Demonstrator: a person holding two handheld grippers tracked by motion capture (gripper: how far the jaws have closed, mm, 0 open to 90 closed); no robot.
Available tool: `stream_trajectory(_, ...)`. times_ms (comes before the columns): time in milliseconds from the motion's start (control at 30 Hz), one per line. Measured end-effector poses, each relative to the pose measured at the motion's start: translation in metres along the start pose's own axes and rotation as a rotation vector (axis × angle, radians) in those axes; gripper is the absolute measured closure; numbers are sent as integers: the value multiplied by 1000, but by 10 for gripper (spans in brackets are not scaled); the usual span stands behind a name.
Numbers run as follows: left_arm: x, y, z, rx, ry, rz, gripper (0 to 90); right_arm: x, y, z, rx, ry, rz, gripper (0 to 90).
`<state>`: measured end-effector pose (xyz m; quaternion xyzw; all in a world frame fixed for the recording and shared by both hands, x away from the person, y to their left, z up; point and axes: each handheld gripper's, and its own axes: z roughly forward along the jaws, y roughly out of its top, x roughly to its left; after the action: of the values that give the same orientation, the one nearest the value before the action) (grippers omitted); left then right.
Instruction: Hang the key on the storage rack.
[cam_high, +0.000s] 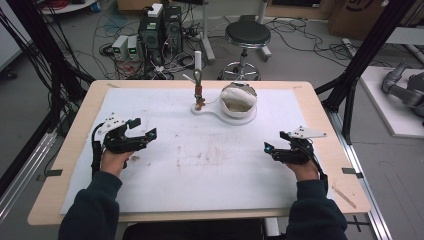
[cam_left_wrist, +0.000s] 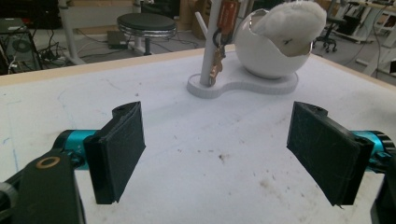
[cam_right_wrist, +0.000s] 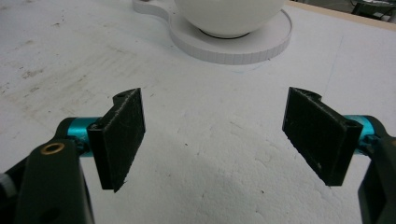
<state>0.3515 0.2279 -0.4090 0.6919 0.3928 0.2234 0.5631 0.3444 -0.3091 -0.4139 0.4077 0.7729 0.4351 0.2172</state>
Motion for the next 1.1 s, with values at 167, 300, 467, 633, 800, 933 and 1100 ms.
stream_trajectory(167, -1, -7, -9, -38, 32, 0, 190, -1, -2, -1, -1, -4, 0, 215)
stream_trajectory(300, 0, -10, -14, -52, 42, -13, 190, -1, -3, -3, -7, -7, 4, 215)
stream_trajectory(467, 6, -17, -21, -57, 68, -64, 198, 0, -3, -4, -1, -17, -2, 215)
stream_trajectory(633, 9, -18, -25, -71, 81, -89, 198, 3, -3, -4, 1, -22, -9, 215)
stream_trajectory(800, 9, -21, -26, -66, 90, -102, 198, 6, -1, -4, -5, -25, -7, 215)
stream_trajectory(933, 8, -20, -26, -58, 89, -90, 198, 6, -1, -4, -2, -23, -9, 215)
stream_trajectory(1100, 7, -20, -25, -56, 83, -83, 198, 5, -2, -4, -4, -26, -7, 215)
